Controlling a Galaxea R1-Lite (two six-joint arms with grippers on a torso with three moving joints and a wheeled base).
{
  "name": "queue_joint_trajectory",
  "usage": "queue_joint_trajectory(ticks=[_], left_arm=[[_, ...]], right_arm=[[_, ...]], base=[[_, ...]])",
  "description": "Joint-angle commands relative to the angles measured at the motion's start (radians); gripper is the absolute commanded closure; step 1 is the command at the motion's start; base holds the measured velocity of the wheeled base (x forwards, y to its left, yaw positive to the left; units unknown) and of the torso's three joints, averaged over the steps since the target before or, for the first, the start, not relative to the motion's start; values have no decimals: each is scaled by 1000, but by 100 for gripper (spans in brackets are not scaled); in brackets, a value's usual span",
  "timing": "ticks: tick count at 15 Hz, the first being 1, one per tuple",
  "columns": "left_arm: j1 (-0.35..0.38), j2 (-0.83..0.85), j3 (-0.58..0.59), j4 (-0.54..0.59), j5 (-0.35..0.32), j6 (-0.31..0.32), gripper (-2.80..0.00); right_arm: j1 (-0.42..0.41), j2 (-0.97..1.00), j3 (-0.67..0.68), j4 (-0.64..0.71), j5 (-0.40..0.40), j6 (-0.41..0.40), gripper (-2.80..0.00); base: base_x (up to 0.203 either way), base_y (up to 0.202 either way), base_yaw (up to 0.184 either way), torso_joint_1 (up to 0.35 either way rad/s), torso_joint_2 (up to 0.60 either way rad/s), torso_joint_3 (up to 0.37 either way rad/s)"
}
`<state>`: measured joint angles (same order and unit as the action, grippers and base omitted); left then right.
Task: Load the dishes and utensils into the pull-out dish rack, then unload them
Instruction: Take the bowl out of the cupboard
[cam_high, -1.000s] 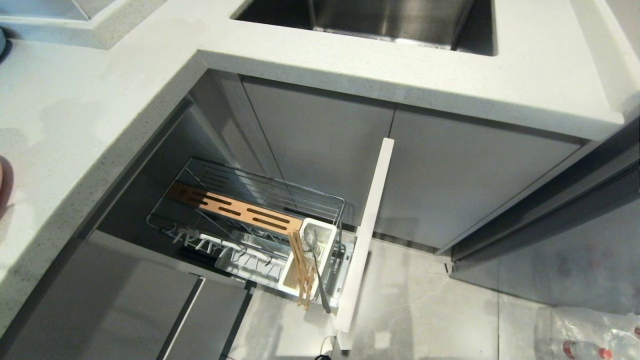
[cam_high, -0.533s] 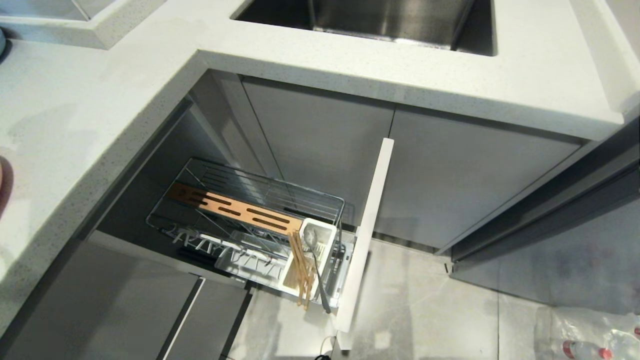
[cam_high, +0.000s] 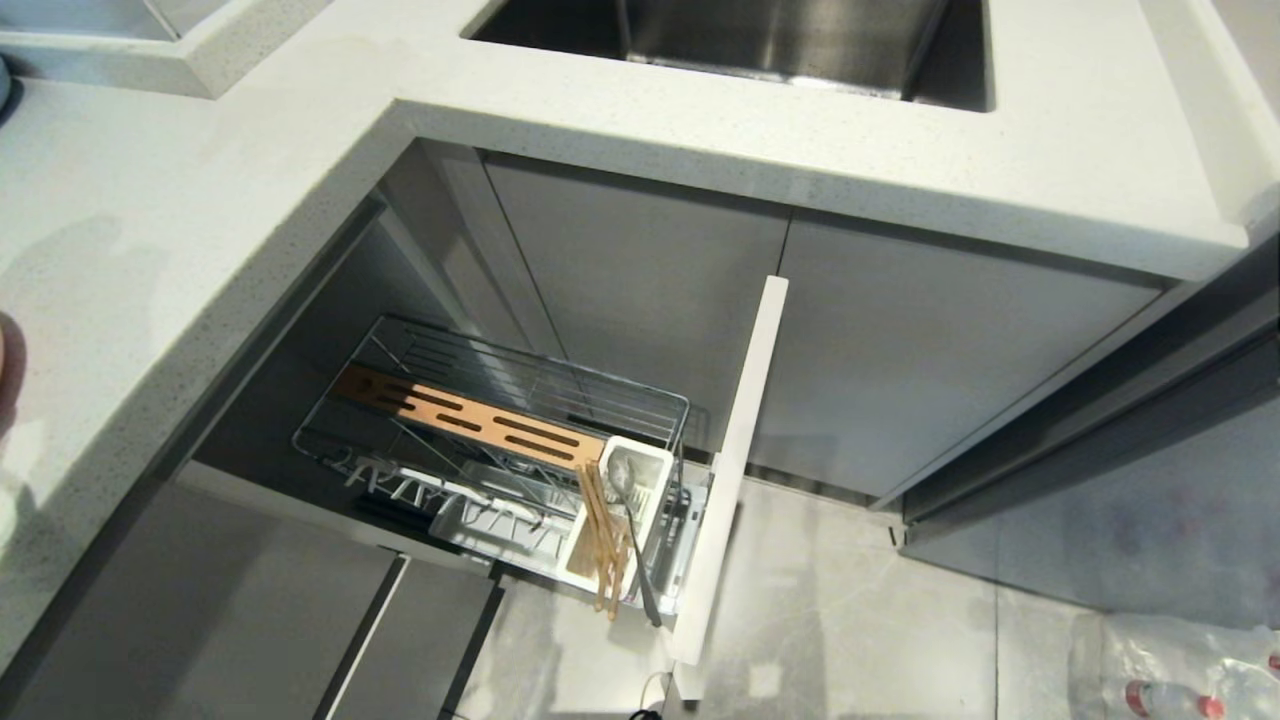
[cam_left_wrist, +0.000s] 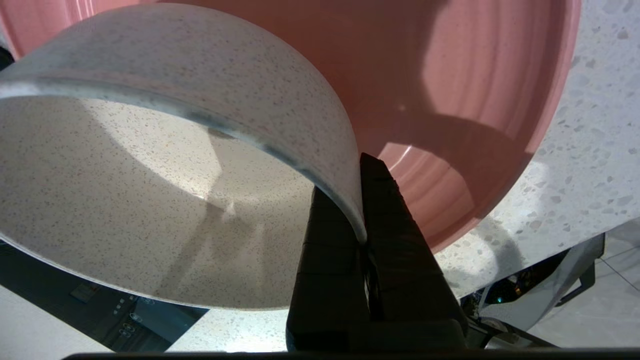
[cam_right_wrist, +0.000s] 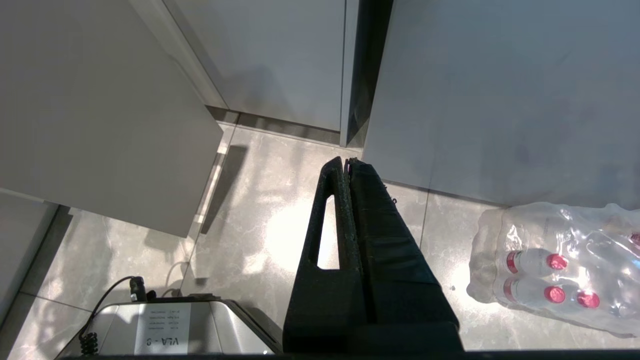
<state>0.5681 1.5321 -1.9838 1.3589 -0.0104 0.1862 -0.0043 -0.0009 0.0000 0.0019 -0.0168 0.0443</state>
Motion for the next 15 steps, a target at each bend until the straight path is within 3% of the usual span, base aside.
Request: queue_joint_trajectory(ticks=[1,6,7,15], left_arm=[[1,11,0,8,0,-1,0],[3,13,2,6,1,-13,0],[3,11,2,5,1,-13,-280],[4,-36,2,-48,2,-40,-280]], right_arm=[[0,1,2,0,0,0,0],[1,1,2,0,0,0,0],[0,1,2,1,0,0,0],[0,1,2,1,0,0,0]], base=[[0,0,0,0,0,0],[0,0,0,0,0,0],[0,0,0,0,0,0],[0,0,0,0,0,0]])
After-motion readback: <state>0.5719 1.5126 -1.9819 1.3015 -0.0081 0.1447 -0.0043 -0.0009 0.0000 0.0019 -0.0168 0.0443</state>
